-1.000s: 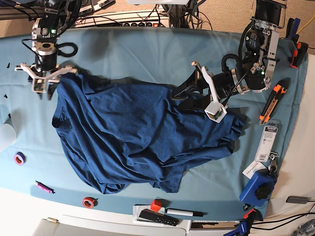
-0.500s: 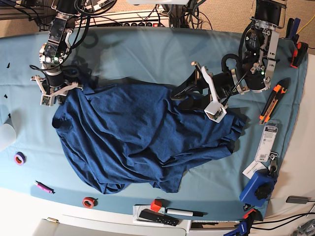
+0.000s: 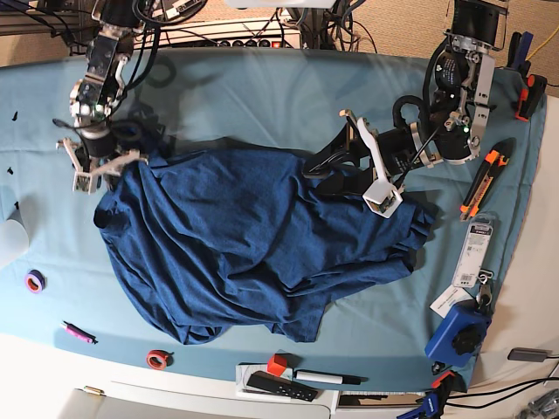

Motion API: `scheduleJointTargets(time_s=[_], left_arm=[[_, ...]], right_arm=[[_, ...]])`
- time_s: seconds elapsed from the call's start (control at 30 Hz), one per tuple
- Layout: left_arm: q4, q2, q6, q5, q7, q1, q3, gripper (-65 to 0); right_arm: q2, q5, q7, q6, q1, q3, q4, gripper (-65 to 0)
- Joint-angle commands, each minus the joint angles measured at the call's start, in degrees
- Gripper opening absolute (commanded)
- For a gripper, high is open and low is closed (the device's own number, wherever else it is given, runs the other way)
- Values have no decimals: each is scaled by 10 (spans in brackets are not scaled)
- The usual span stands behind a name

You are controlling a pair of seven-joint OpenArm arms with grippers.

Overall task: Layout the t-shirt on the table in an organized manner, then fold the t-shirt properly
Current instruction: 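Drag the held shirt edge with the right gripper away from the left gripper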

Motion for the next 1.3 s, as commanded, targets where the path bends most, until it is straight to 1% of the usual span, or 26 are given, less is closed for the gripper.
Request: scheduleJointTargets(time_s=[0.0,0.1,0.23,0.37,0.43,0.5,0.67,0.77,0.87,0.9,0.93,1.03,1.13,1.27], left_arm=[[9,-3,-5,-14,-15,-8,-2,-384],[9,-3,-5,-14,-15,-8,-2,-384],[9,-3,-5,-13,-15,-8,-2,-384],[9,-3,-5,-10,-15,-8,-2,-384],[9,-3,-5,-10,-15,-8,-2,-384],[9,-3,-5,-10,-15,-8,-2,-384],[9,-3,-5,-10,-15,-8,-2,-384],[9,-3,-5,-10,-15,-8,-2,-384],[9,-3,-5,-10,-15,-8,-2,-384],[9,-3,-5,-10,-15,-8,-2,-384],[9,-3,-5,-10,-15,-8,-2,-384],[9,-3,-5,-10,-15,-8,-2,-384],[9,-3,-5,-10,-15,-8,-2,-384],[9,-3,-5,-10,-15,-8,-2,-384]], right_arm=[[8,0,11,-1,21,1,10,-444],[8,21,-18,-1,49,1,10,-444],[8,23,-24,-4,66,1,10,-444],[8,20,-23,-38,68,3,9,-444],[9,20,-21,-46,71,12,7,-444],[10,21,-20,-46,80,24,-4,-444],[10,21,-10,-46,122,52,-79,-444],[14,21,-5,-43,153,47,-135,-444],[19,20,16,-43,179,32,-180,-445],[19,15,23,-44,186,29,-189,-460],[19,3,27,-44,194,26,-197,-498],[19,-28,27,-44,214,23,-207,-650],[24,-31,22,-46,229,22,-208,-650],[43,-45,19,-48,243,23,-208,-650]])
